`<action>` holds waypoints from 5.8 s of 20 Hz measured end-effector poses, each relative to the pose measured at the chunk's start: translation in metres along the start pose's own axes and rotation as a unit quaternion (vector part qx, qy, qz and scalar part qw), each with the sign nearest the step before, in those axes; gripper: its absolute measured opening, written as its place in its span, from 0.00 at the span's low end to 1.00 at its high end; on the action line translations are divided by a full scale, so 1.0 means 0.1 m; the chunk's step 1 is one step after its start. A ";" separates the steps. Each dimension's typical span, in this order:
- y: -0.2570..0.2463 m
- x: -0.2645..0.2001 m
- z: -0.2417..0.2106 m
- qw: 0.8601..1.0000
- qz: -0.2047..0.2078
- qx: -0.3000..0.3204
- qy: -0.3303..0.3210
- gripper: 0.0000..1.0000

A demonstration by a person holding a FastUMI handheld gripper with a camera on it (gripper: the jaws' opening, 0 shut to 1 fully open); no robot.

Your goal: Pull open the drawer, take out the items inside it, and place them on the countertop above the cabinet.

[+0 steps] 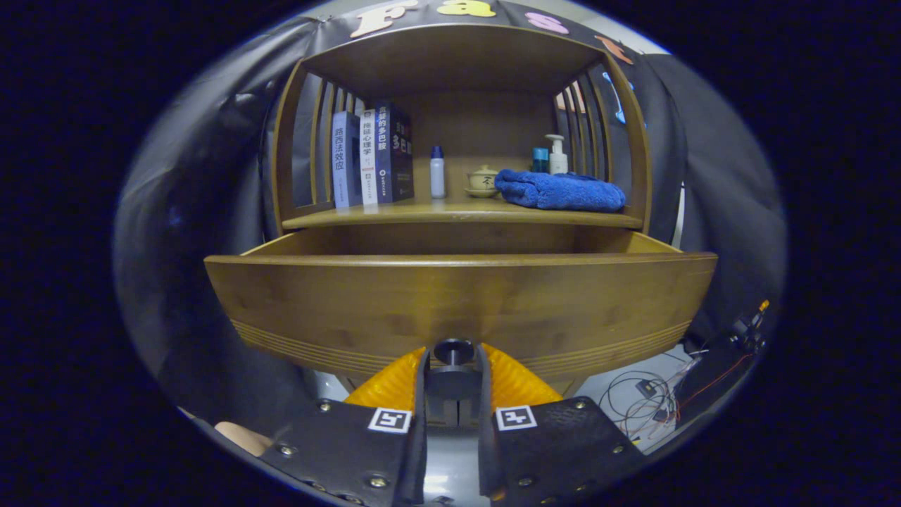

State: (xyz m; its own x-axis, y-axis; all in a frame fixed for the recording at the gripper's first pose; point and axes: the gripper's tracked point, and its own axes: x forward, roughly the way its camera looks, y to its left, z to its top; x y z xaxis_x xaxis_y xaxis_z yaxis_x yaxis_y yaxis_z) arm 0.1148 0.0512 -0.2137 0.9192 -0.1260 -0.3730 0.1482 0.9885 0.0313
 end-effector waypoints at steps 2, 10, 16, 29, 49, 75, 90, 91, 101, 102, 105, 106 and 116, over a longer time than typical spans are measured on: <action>0.01 -0.08 -0.06 1.000 0.003 0.008 0.008 0.30; -0.01 -0.29 -0.20 1.000 0.006 -0.007 0.018 0.30; 0.00 -0.30 -0.22 1.000 0.011 -0.018 0.018 0.38; -0.28 -0.86 0.80 0.992 -0.034 0.011 -0.118 0.73; 0.31 0.47 0.85 0.979 0.101 -0.099 0.145 0.74; 0.40 0.73 0.69 0.977 0.102 -0.051 0.178 0.16; 0.48 0.58 2.08 0.995 0.086 -0.054 0.005 0.16; 0.48 0.62 2.11 0.995 0.082 -0.054 0.002 0.16; 0.48 1.33 2.03 0.997 0.033 -0.068 0.020 0.16; 0.50 1.39 1.95 0.997 0.032 -0.068 0.027 0.16; 0.51 1.50 1.98 0.997 0.026 -0.062 0.023 0.16; 0.50 1.52 2.00 0.998 0.023 -0.060 0.024 0.16; 0.44 2.01 2.12 0.998 -0.020 -0.058 0.014 0.16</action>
State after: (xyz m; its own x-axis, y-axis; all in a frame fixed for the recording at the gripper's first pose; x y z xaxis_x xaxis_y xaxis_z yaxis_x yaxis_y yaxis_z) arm 0.3834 0.0518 -0.0904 0.9026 -0.1646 -0.3979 0.1394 0.9860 -0.0918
